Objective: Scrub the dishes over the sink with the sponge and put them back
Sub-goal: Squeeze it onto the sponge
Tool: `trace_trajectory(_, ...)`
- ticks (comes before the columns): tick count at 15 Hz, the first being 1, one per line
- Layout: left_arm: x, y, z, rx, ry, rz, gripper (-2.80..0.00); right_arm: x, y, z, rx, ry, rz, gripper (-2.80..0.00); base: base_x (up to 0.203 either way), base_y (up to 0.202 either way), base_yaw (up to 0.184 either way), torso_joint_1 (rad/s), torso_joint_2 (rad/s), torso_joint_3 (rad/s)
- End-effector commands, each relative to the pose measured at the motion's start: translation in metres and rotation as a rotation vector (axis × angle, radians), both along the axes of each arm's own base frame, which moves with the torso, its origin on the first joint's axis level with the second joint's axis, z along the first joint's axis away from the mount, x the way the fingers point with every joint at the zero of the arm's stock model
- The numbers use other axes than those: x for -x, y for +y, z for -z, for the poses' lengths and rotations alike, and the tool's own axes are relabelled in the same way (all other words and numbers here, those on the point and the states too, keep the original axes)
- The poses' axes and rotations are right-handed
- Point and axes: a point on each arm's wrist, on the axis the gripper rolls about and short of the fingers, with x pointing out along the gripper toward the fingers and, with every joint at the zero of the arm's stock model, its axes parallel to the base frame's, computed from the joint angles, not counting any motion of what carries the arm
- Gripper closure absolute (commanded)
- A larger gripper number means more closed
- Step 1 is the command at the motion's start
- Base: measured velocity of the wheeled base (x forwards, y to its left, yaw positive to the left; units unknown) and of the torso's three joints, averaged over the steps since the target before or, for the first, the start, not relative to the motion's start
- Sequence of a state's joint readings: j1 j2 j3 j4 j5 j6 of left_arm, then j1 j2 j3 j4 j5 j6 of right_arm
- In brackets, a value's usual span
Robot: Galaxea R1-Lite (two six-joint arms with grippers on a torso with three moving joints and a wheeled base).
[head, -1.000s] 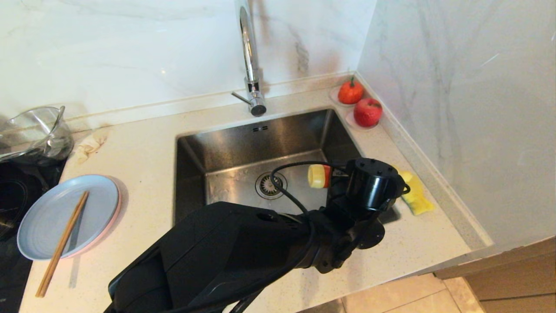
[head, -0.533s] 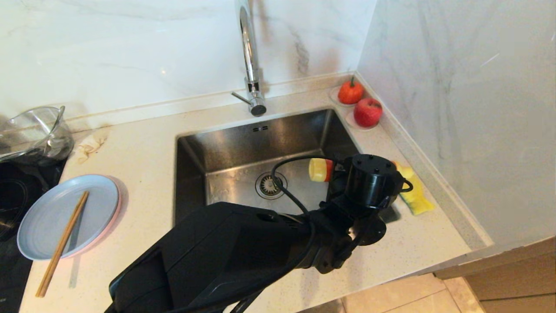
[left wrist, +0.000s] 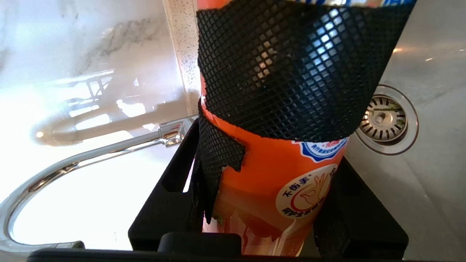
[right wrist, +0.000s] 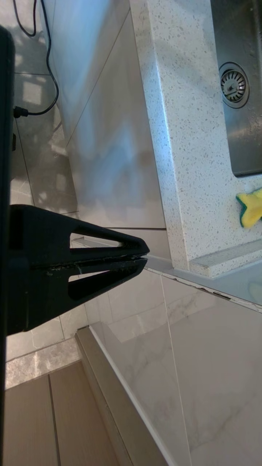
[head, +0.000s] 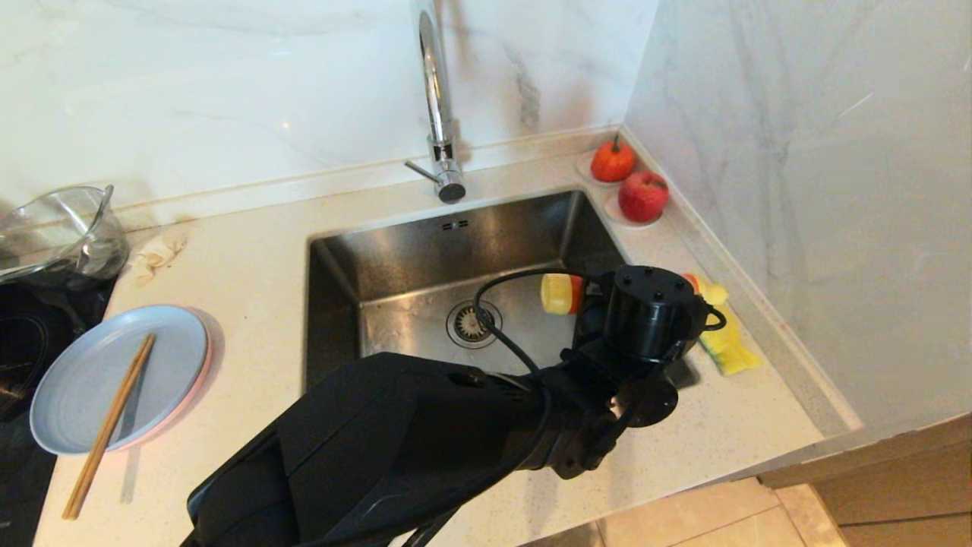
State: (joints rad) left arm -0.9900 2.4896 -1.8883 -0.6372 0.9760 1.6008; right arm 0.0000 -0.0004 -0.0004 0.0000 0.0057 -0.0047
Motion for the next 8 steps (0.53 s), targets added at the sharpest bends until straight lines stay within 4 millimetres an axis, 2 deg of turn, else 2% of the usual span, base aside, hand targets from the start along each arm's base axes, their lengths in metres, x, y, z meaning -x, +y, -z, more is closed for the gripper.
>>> trace_trajectory(1,0.0075,-0.0042,-0.0020,-0.005,-0.002,0.011,0.00,0.0001,0.0000,-0.0003,0.001,-0.001,0.000,0.00,0.000,0.000,0.000,0.000,0.00,0.000)
trace_trajectory(8,0.0143,-0.0048,-0.0101,0.007,-0.009,0.023,0.00,0.0001,0.0000,-0.0003,0.001,-0.001,0.000,0.00,0.000,0.000,0.000,0.000,0.00,0.000)
